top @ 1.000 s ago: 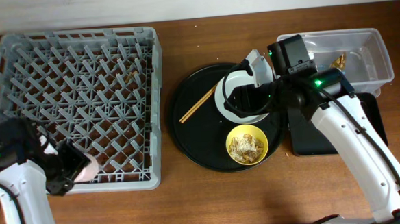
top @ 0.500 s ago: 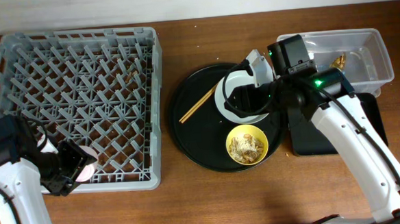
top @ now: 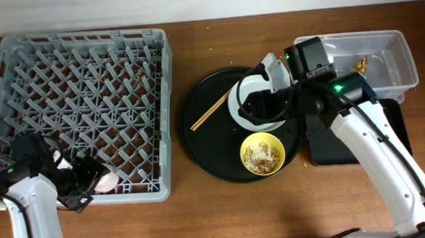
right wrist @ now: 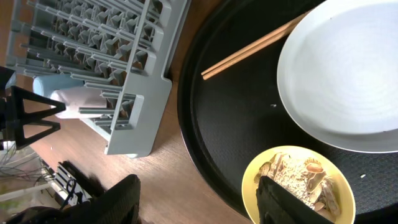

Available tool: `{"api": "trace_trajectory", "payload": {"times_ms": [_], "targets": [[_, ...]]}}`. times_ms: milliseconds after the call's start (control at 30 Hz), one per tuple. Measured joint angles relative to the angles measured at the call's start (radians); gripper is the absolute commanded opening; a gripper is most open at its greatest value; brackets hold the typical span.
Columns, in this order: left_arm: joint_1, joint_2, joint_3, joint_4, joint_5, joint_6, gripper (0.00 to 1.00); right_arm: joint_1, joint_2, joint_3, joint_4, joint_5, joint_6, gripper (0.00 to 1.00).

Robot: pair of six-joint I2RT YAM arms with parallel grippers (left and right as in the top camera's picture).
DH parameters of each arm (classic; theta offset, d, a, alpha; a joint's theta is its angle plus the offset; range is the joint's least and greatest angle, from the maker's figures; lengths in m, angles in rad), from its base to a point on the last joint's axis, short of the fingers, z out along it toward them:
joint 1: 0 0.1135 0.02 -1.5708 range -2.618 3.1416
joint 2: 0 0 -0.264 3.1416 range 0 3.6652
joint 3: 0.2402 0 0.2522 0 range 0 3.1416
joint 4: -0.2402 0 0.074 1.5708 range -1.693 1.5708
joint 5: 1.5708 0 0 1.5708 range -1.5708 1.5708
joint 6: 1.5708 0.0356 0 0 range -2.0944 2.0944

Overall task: Sort waste into correct bins and load items into the dishwasher rack
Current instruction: 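Lift the yellow bowl with the right gripper and tip food onto black tray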

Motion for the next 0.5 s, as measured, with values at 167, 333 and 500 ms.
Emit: {"api": "trace_trajectory", "payload": {"times_ms": [167,333,500], "targets": [[-0.007,0.000,0.094,-0.114,0.020,0.018,0.79,0.000,0.000,0.000,0.000,0.002,0.000,0.61],[-0.279,-0.118,0.543,-0.039,0.088,0.257,0.99,0.044,0.050,-0.023,-0.079,0.157,0.072,0.51],[-0.465,-0.093,0.543,0.024,0.131,0.328,0.99,0.240,0.237,-0.099,-0.083,0.240,0.223,0.43]]}}
